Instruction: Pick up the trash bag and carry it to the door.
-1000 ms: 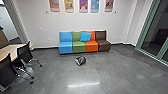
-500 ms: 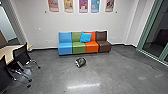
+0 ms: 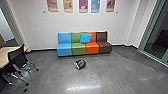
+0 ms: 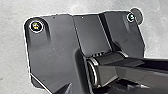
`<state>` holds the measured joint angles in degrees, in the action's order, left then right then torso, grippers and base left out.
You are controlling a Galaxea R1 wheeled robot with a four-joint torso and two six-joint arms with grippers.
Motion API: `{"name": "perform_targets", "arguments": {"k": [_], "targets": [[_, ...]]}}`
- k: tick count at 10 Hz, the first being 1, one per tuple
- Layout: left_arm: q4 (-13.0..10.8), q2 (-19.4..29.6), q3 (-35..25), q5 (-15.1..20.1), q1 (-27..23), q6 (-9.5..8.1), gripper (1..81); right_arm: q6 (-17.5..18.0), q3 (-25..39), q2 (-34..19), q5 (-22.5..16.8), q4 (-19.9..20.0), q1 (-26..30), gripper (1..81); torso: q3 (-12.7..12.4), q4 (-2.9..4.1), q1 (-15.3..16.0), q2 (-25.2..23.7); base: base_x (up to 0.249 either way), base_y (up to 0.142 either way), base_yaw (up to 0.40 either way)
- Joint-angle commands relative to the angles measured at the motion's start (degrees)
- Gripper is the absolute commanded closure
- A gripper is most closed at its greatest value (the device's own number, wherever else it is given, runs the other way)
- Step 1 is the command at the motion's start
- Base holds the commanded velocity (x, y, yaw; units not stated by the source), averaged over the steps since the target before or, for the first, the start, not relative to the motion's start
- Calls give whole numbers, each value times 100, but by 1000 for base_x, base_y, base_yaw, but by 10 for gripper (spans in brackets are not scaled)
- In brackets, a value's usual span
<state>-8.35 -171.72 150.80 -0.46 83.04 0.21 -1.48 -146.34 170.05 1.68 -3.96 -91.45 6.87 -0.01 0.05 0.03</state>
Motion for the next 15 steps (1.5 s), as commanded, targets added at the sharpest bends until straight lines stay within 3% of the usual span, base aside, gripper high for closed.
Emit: {"name": "perform_targets", "arguments": {"k": [1, 15], "targets": [[9, 14, -33, 292, -240, 41, 10, -19, 44, -3, -353, 19, 105, 10, 0, 0, 0, -3, 198, 0, 0], [9, 14, -33, 292, -240, 41, 10, -11, 45, 14, -353, 9, 87, 10, 0, 0, 0, -3, 198, 63, 0]]}}
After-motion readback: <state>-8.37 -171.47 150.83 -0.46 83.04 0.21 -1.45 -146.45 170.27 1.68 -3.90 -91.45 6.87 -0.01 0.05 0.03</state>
